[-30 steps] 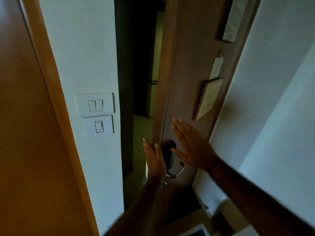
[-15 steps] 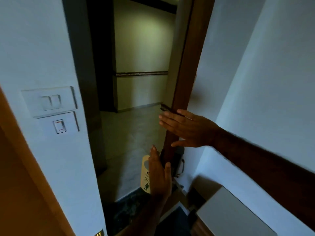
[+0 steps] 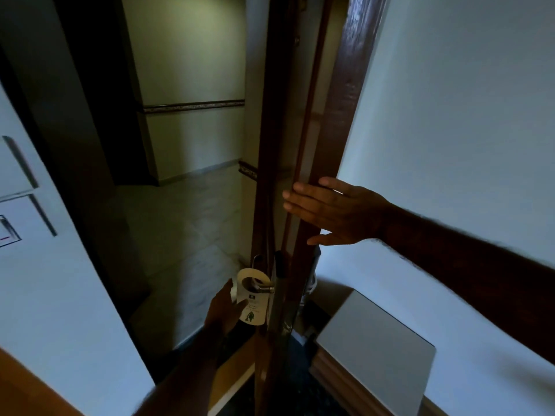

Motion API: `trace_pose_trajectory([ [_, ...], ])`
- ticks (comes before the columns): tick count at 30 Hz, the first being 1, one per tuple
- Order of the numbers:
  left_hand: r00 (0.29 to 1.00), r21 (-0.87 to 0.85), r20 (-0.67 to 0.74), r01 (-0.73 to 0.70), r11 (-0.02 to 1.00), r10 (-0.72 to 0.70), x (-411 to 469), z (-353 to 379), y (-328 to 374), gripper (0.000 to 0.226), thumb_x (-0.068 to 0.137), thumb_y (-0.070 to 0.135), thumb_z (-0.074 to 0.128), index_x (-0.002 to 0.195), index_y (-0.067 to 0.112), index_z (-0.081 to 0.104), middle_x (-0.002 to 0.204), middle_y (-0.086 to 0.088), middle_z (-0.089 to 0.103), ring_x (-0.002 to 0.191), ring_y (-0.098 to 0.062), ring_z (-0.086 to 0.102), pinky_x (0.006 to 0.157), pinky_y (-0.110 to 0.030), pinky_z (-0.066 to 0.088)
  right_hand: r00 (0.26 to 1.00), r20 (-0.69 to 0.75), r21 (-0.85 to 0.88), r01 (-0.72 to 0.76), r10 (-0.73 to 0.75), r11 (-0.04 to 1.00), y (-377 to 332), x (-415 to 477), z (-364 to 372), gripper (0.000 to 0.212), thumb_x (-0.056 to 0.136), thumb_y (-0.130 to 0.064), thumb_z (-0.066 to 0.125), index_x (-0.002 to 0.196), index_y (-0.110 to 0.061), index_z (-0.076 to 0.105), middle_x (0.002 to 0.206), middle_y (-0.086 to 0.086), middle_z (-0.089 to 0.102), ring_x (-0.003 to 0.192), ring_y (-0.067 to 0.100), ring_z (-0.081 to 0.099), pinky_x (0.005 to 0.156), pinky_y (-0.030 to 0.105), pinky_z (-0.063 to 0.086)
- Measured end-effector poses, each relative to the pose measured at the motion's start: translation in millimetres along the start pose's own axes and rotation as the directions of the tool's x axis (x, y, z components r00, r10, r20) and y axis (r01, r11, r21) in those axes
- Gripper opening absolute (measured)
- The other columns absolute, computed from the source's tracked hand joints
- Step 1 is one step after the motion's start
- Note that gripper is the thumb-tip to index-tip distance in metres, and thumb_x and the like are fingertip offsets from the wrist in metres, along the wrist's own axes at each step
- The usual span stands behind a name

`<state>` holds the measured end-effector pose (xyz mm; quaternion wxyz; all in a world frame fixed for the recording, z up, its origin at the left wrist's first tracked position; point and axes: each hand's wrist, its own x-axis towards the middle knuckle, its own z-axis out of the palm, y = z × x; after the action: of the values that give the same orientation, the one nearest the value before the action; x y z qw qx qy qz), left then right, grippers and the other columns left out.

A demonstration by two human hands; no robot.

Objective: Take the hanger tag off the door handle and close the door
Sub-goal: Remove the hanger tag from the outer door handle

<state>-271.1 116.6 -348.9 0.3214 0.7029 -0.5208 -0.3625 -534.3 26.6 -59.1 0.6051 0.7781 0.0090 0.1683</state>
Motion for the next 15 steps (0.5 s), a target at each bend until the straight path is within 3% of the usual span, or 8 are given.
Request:
trace_pose_trajectory([
  [3,0.996,-0.028,0.038,0.087,0.996,-0.086,8.2,-1.3,2.2,0.034,0.104,0.019,0.063,0.138,0.013,0.062,0.142,-0.012,0.066,0.126,-0.031,0.066,0.102,-0.044,0.058,1.0,-0.002,-0.029,0.019,-0.019,0.999,3.7,-8.4,-2.0,0.071,0.106,-0.062,0.036,0.154,-0.01,0.047,0.16,0.012,0.039,0.15,0.023,0.034,0.129,0.044,0.008],
  [9,0.997,0.127,0.028,0.063,0.99,-0.067,22.1,-4.2,1.3,0.029,0.104,0.021,0.065,0.13,0.01,0.072,0.145,-0.01,0.064,0.133,-0.027,0.06,0.108,-0.036,0.046,1.0,-0.019,-0.03,0.016,-0.016,0.999,6.5,-20.2,-3.8,0.07,0.105,-0.062,0.038,0.153,-0.011,0.05,0.159,0.011,0.041,0.149,0.022,0.036,0.129,0.044,0.009],
  [15,1.0,0.237,-0.012,-0.005,0.971,0.008,47.6,-7.1,35.5,0.024,0.106,0.027,0.059,0.12,0.018,0.076,0.126,-0.006,0.074,0.106,-0.016,0.067,0.082,-0.019,0.044,0.999,-0.052,-0.006,0.007,-0.007,1.0,7.4,-24.6,-3.4,0.069,0.105,-0.062,0.04,0.151,-0.012,0.053,0.158,0.011,0.042,0.148,0.021,0.038,0.128,0.044,0.011],
])
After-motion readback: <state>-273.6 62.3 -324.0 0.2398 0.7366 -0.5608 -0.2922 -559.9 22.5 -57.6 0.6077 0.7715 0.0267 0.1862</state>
